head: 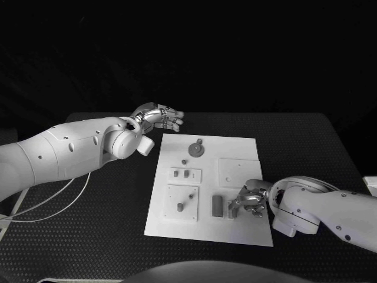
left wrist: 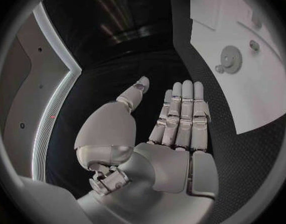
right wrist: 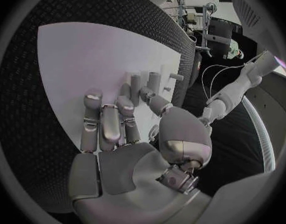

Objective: Assemble the parts on the task board

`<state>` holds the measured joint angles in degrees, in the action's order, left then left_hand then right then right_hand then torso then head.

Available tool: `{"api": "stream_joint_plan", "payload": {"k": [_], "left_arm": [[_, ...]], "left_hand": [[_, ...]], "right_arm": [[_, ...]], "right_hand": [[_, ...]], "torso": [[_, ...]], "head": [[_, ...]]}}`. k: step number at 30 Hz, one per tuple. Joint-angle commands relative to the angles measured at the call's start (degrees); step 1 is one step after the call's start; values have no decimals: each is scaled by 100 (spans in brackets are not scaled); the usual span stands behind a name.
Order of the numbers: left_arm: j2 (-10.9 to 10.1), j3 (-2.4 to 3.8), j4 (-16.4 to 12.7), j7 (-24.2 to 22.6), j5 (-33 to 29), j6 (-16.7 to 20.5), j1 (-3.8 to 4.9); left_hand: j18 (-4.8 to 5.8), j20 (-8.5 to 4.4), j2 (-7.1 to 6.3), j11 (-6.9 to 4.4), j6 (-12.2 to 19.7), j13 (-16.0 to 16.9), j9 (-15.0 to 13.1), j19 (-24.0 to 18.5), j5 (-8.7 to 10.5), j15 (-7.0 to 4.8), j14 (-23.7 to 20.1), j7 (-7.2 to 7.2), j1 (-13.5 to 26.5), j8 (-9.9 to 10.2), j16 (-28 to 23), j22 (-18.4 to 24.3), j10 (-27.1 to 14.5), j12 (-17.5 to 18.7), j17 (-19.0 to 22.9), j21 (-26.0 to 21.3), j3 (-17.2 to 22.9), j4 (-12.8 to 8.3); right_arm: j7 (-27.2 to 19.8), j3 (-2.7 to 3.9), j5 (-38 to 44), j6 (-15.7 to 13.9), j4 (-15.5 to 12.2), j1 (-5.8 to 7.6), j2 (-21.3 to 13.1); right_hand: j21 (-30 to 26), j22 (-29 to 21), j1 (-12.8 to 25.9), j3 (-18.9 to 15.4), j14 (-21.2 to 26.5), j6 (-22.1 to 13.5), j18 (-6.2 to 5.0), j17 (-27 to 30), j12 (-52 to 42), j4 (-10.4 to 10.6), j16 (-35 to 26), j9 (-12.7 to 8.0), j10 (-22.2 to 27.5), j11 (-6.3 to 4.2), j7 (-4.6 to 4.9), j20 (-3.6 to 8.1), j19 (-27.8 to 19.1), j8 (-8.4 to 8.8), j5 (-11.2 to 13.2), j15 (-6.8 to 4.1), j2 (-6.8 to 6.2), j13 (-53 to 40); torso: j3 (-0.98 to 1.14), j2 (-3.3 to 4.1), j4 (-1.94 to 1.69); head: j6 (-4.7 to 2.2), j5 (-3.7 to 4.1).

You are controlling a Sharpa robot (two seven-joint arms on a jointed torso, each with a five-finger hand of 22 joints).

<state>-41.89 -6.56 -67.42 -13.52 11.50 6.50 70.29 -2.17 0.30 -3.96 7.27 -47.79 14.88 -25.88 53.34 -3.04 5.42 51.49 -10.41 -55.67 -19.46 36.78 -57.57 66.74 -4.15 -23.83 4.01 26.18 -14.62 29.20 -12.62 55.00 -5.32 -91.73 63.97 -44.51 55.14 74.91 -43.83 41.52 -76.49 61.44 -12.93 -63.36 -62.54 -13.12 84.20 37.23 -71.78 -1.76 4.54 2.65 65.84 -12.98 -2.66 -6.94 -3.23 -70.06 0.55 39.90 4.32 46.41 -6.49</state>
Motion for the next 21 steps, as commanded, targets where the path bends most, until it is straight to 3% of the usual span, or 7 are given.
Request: {"api": "stream_joint_plan", "payload": {"k": [1,21], "left_arm": [[15,4,-7,-27,-27,-95,5],[11,4,-8,-10,-27,-113,5]], "left_hand": [[8,-9,3,-16,41,-6,7,-36,9,49,-9,-16,41,-31,-24,9,-9,5,-10,4,8,35],[8,-7,3,-15,45,-7,11,-43,9,51,-14,-17,46,-32,-34,12,-13,6,-20,2,8,41]], "right_arm": [[-170,6,30,-76,-31,-4,28],[-142,6,-80,134,-50,-4,75]], "right_hand": [[-3,75,25,-21,-5,46,-207,-1,-15,-17,32,6,-46,6,8,22,22,-25,-18,-45,40,-6],[-13,71,116,-35,-4,49,-207,12,-1,22,27,-2,-42,0,2,23,30,-26,-18,-55,-26,7]], "torso": [[1,-1,1],[-3,-1,-2]], "head": [[-1,-3],[30,-4]]}}
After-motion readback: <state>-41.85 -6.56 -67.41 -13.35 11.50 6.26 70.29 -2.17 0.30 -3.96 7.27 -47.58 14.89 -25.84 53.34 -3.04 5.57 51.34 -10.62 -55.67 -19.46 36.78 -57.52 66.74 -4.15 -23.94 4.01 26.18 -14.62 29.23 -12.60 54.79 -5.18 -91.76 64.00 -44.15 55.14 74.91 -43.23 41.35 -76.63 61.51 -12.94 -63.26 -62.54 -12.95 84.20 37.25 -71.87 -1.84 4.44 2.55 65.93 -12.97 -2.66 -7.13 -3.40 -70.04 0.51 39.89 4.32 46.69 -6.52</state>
